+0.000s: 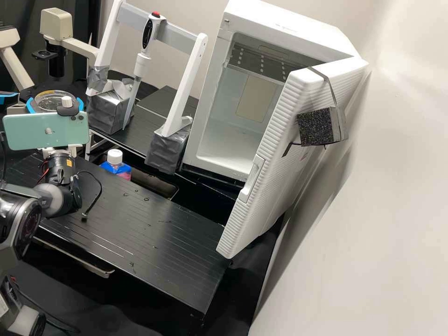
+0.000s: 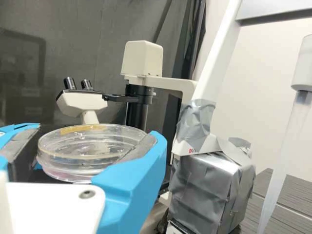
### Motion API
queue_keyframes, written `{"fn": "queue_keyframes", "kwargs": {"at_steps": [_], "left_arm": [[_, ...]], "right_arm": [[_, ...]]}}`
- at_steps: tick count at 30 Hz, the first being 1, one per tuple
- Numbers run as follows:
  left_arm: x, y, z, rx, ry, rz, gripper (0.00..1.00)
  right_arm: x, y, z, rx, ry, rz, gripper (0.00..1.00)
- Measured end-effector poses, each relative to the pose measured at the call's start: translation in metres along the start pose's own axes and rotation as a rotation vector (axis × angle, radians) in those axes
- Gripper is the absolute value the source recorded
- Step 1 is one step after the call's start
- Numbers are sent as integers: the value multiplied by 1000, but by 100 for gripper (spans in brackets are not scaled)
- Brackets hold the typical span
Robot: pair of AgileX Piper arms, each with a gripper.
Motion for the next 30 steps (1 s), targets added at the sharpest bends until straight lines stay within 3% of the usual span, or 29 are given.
{"fn": "queue_keyframes", "kwargs": {"at_steps": [11,17,22,30], "left_arm": [[0,0,0,0,0,0,100],[0,0,0,0,0,0,100],[0,0,0,0,0,0,100],[0,0,0,0,0,0,100]], "right_arm": [[19,-15,7,27,-40,-70,0],[47,-18,4,23,-35,-100,0],[75,-21,-3,49,-32,-96,0],[121,-38,-3,40,-36,-115,0]]}}
